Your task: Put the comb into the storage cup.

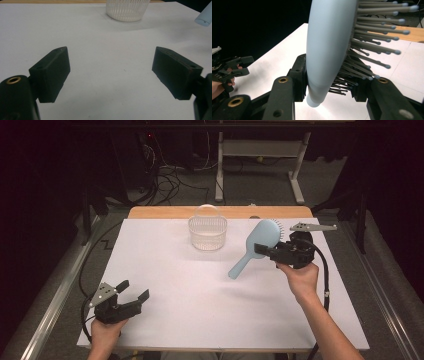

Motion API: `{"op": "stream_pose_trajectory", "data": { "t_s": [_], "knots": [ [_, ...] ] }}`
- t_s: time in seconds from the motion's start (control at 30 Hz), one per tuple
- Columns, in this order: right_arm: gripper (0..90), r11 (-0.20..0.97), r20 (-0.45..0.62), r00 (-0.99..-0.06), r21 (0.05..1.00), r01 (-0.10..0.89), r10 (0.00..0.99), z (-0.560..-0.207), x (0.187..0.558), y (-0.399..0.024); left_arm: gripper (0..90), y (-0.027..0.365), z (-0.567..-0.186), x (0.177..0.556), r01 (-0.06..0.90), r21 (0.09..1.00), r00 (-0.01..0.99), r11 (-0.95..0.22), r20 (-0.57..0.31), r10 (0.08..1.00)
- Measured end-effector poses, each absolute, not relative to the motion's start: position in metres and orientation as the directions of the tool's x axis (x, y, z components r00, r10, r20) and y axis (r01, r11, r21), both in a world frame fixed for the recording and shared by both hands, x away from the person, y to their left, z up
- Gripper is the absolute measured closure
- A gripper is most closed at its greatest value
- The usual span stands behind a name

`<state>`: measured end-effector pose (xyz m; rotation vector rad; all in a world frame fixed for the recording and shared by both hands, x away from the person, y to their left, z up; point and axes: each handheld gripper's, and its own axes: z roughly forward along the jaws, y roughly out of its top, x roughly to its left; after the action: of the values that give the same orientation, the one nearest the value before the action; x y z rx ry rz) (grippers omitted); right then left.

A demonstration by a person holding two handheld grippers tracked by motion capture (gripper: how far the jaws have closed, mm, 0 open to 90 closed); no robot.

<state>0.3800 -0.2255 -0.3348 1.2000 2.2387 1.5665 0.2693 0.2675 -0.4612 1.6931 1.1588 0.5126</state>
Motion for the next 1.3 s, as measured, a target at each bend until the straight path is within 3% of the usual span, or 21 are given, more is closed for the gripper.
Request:
{"op": "stream_pose_trajectory", "data": {
  "t_s": [1.3],
  "knots": [
    [56.7,0.181,0.250,-0.686,0.852,0.491,0.683,-0.316,0.402,-0.206,14.4,0.266,-0.462,0.270,0.466,0.882,0.460,-0.074,-0.169,0.872]
  ]
}}
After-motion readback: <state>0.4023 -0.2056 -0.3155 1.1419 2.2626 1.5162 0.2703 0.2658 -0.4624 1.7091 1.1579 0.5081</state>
